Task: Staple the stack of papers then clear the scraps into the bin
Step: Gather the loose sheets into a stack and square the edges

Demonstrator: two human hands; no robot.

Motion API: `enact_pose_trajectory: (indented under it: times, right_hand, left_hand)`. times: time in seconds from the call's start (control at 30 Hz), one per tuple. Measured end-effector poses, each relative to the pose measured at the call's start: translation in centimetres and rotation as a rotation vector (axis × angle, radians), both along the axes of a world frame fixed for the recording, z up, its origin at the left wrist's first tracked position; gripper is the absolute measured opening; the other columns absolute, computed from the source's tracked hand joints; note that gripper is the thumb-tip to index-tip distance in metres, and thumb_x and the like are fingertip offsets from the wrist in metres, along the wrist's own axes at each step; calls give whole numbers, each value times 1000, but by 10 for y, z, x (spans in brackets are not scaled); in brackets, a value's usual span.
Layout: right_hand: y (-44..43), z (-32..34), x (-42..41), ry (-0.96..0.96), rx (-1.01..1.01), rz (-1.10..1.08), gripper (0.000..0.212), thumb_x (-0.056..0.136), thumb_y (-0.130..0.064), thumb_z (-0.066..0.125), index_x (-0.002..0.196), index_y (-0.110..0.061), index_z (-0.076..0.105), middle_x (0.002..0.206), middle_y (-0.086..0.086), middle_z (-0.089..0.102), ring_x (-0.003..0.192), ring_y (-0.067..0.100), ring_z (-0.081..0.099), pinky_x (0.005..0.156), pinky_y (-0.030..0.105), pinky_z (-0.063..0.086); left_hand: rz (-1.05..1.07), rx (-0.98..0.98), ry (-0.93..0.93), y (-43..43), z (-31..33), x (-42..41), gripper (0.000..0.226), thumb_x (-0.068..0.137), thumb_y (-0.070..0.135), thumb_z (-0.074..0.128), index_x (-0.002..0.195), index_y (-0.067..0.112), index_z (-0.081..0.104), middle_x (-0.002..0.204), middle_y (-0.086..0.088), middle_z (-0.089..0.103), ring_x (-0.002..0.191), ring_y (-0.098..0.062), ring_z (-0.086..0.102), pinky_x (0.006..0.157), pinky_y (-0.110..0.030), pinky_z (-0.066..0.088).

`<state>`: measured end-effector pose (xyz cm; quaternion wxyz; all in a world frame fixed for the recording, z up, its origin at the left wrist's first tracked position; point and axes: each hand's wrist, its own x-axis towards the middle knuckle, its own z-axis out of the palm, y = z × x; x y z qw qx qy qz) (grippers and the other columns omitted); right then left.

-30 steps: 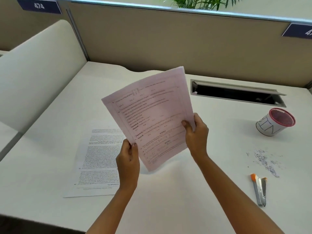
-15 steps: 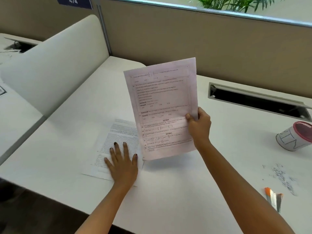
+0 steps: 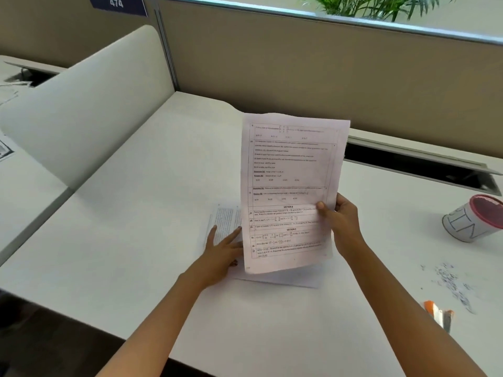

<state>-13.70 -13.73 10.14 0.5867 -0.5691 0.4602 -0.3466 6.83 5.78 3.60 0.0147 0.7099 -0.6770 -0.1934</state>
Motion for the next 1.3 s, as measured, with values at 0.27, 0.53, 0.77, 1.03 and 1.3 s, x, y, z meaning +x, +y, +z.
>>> enact_pose_trajectory:
  times: [0.27,0.53,0.77,1.03,1.3]
  right_hand:
    - [-6,-10,-21,13,61,-43,24,85,-1,63,109,-7,65,111,13,69,106,31,64,95,44,51]
    - [-11,-10,-30,115,97,5,24,85,-2,63,108,-8,65,109,10,70,101,26,66,90,40,53]
    - [-6,-14,-41,354,86,88,21,84,-4,64,99,-18,67,98,3,71,94,21,67,83,35,54]
    - [30,-35,-35,585,115,126,31,83,-12,67,114,-11,62,110,6,67,103,25,62,90,33,49]
    - [72,-42,-10,893,-211,62,44,86,-16,61,127,-6,48,125,16,50,115,34,48,93,38,40]
  left_hand:
    - [817,-133,57,-7,-6,-66,67,97,32,46,152,12,16,161,-18,-1,148,-41,3,114,-62,4]
    - [637,158,-48,-21,-7,-51,92,93,56,39,150,11,-18,159,-6,-24,147,-32,-21,108,-69,-11]
    - [544,-278,277,-24,-2,-15,69,94,25,56,152,21,19,159,1,26,150,-18,10,120,-46,-2]
    - [1202,-360,589,-15,24,-62,55,101,25,41,149,7,22,153,-16,31,141,-31,28,113,-41,26]
    - [1198,-317,633,-17,26,-65,58,89,10,59,138,3,29,144,-19,42,131,-31,44,102,-35,38]
